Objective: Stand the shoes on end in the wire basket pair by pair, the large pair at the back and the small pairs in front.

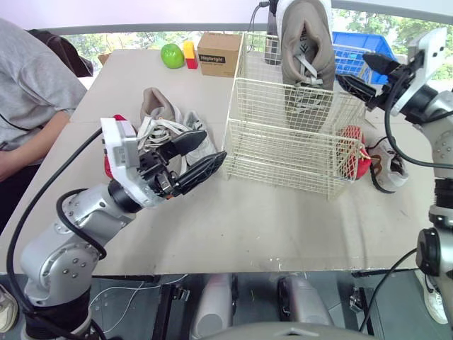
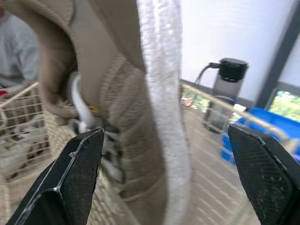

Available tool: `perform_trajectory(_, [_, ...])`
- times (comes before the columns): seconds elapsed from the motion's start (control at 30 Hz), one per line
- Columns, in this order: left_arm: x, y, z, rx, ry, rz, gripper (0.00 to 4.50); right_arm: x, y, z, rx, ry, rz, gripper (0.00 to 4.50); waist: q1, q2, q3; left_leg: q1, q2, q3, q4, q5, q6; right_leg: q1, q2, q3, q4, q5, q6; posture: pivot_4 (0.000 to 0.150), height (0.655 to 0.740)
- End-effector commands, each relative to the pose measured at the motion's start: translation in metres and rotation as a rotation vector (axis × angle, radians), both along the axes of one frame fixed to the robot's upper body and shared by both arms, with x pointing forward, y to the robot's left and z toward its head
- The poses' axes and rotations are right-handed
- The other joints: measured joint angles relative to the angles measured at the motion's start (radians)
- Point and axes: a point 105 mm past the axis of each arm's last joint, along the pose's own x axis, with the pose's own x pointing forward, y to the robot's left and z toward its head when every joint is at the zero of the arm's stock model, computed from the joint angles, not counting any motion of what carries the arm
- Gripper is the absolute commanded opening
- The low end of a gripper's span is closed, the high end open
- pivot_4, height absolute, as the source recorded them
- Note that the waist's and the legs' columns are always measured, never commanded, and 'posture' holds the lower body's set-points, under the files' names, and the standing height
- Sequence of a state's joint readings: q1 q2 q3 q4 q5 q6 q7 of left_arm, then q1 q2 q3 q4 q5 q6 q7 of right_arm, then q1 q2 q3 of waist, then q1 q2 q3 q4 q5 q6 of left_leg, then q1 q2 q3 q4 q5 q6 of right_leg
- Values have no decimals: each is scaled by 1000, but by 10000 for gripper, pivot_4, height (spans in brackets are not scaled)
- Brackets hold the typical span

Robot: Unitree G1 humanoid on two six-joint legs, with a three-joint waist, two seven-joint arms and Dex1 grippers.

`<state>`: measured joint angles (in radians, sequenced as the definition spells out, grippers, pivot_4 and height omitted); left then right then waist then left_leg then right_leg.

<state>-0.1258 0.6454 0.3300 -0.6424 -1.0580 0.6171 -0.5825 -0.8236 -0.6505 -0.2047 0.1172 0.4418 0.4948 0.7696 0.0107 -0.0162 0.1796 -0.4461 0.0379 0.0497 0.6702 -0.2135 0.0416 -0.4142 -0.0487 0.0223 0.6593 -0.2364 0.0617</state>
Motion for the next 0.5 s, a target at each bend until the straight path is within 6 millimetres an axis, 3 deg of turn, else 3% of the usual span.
perform_trajectory(0.03, [-1, -3, 7, -10, -45, 1, 38675, -26, 20, 33, -86, -158, -15, 40287, 0, 0, 0, 0, 0, 0, 0, 0, 0, 0, 0, 0, 0, 0, 0, 1500, 7400])
perform_trajectory(0.2, [1, -3, 5, -10, -44, 35, 38675, -30, 48, 35, -12, -125, -42, 40287, -15, 0, 0, 0, 1, -1, -1, 0, 0, -1, 1, 0, 1, 0, 0, 1500, 7400])
perform_trajectory(0.3, [0, -5, 3, -17, -41, 38, 38675, -17, 62, 25, -28, -110, -123, 40287, -22, 0, 0, 1, 1, -2, -1, 0, 0, -1, 0, 1, 1, 0, 0, 1500, 7400])
perform_trajectory(0.47, [0, -7, 2, -25, -40, 40, 38675, 3, 73, 28, 12, -135, -247, 40287, -22, 0, 0, 0, 0, -1, -1, 0, 0, -3, 0, 2, 1, 0, 0, 1500, 7400])
perform_trajectory(0.5, [0, -7, 2, -27, -40, 42, 38675, 6, 74, 29, 29, -135, -259, 36538, -22, 0, 0, -1, 0, -1, -1, 0, 0, -3, 0, 2, 1, 0, 0, 1500, 7400])
